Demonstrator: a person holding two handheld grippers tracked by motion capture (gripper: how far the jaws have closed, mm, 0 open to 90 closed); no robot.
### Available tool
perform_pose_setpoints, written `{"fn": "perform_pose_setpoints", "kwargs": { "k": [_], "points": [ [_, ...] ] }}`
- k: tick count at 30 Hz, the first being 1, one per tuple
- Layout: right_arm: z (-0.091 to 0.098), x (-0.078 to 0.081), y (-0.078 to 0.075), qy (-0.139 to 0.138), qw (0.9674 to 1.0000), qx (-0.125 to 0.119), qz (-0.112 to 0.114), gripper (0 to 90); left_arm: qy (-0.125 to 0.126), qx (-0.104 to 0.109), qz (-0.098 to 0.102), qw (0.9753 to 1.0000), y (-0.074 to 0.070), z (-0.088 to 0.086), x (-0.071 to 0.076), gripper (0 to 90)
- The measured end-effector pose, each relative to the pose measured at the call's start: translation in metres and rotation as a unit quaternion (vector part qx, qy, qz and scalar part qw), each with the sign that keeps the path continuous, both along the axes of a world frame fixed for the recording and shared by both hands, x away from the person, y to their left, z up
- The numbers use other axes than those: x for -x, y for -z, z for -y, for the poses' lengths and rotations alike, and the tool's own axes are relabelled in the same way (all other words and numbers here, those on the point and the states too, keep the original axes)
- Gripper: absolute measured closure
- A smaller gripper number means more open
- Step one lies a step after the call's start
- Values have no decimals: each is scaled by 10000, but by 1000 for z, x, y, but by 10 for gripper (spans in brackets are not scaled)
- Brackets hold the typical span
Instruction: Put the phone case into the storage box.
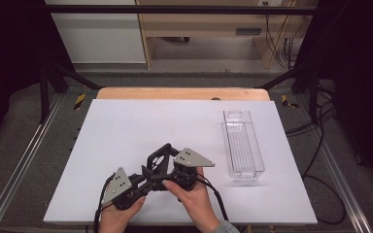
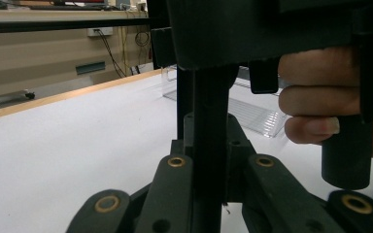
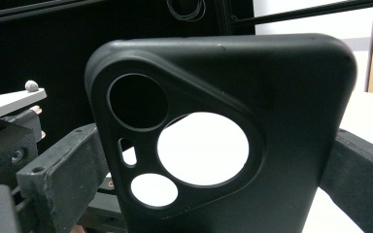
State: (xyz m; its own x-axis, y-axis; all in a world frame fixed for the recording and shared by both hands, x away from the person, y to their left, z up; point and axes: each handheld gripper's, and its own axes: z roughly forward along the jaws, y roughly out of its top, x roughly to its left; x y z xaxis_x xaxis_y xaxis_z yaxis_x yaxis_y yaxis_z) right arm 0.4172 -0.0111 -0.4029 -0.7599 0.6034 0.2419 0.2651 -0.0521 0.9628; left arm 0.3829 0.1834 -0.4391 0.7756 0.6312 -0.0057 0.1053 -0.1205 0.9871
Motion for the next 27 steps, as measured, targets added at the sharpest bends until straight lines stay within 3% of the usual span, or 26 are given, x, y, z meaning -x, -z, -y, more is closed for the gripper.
{"fn": "perform_pose_setpoints", "kwargs": {
  "k": [11, 16, 22, 27],
  "points": [
    [-1, 1, 3, 60, 10000, 64, 18, 126, -16, 44, -41, 10000, 2, 0, 0, 849],
    [0, 0, 4, 51, 9998, 172, -94, 137, 34, 103, -166, 9998, 5, 1, -1, 846],
    [4, -1, 3, 81, 9997, 184, -146, 142, 2, 20, -30, 10000, 5, 6, 0, 673],
    [5, -1, 1, 57, 9997, 170, -179, 146, -155, 257, -47, 9995, 3, 7, 1, 478]
  ]
}}
